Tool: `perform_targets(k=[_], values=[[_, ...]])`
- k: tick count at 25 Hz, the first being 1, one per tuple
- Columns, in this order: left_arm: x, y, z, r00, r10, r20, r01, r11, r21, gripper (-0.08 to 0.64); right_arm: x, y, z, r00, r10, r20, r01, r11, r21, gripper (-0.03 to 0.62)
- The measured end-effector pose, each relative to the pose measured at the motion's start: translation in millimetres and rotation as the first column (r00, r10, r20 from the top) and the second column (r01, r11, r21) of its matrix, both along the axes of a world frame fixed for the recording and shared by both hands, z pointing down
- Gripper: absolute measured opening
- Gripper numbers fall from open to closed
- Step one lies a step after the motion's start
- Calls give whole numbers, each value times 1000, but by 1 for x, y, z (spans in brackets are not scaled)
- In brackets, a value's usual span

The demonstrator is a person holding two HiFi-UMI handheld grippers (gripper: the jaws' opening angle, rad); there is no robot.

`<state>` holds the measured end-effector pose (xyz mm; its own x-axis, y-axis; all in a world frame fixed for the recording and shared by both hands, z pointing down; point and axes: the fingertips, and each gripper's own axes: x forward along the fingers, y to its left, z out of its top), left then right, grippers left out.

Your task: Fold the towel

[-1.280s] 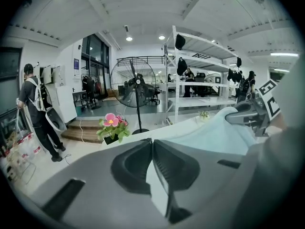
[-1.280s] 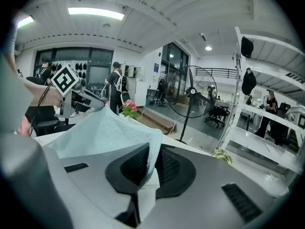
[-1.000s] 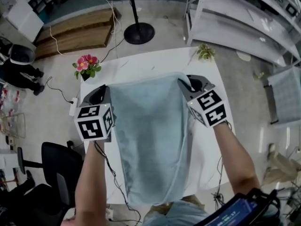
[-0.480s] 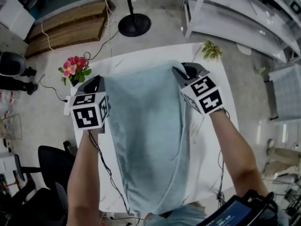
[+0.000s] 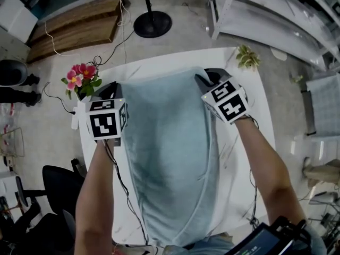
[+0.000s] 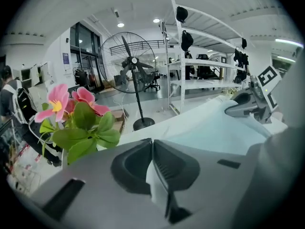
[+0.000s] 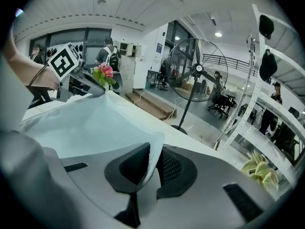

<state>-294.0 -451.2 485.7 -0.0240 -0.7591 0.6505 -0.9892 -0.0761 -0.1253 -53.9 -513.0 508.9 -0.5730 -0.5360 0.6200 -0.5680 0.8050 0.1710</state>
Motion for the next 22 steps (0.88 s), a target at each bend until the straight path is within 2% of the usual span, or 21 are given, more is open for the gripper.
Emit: perform_targets(k=[10, 18, 20, 21, 22], values=[[-6, 1, 34, 999, -22, 24, 23, 998, -63, 18, -4, -3, 16, 1000, 3, -23, -4, 1000, -25, 52], [-5, 2, 39, 999, -40, 33, 42, 998, -50, 18, -3, -2, 17, 1000, -9, -23, 9, 999, -35, 51], [-3, 2, 38, 999, -37, 1, 37, 998, -45, 22, -4, -1, 17, 1000, -12, 2, 13, 998, -57, 61], [-2, 2, 36, 999, -38, -34, 37, 999, -40, 62, -5, -1, 15, 1000, -15, 27, 17, 997, -70, 83], [-1, 2, 33, 996, -42, -74, 39, 999, -34, 114, -5, -2, 11, 998, -16, 55, 20, 997, -77, 130]])
